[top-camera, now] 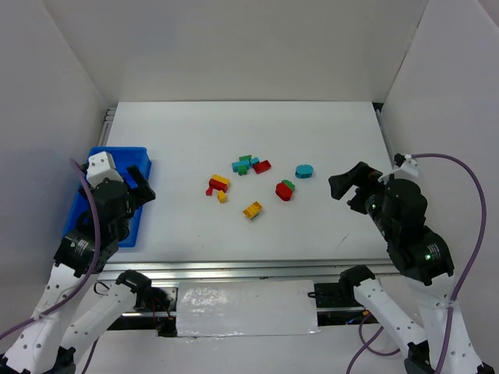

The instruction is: Sort the legos into containers by color

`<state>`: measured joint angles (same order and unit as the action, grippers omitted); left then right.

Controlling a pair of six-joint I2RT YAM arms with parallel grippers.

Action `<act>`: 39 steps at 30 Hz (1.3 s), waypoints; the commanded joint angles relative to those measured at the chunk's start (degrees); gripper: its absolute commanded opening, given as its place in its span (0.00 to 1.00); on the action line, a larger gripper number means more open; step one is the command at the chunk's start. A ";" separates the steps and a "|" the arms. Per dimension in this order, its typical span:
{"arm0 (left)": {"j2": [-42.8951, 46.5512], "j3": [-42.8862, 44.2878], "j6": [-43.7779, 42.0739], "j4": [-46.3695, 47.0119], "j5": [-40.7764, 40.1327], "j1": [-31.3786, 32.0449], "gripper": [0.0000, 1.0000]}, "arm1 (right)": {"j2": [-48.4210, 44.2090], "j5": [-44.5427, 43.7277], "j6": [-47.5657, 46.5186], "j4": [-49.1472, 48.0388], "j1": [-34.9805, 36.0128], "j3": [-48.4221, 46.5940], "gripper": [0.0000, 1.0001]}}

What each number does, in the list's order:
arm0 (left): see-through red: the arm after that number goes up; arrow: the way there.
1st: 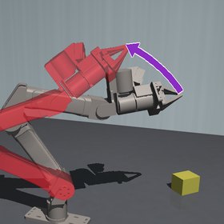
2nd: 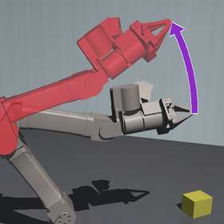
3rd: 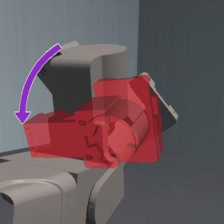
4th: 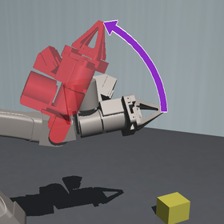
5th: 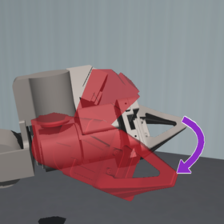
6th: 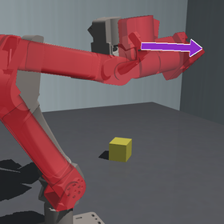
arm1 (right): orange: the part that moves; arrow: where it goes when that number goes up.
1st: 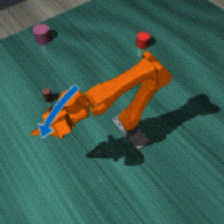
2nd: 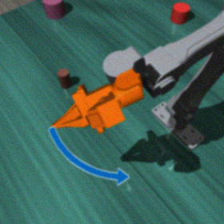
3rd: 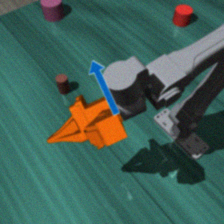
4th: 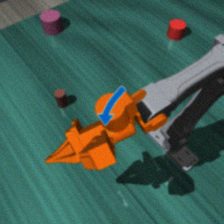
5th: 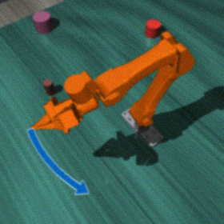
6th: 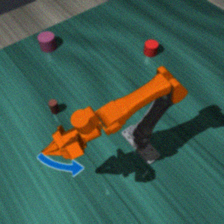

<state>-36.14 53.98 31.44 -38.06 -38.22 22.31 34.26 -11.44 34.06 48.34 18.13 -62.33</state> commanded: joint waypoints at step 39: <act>-70.03 21.70 -16.50 21.80 19.67 31.58 0.91 | -2.18 15.40 -2.77 -10.10 0.41 8.71 1.00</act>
<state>-104.77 73.95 16.75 -18.61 -20.36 54.68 32.45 2.92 32.75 41.12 18.15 -53.67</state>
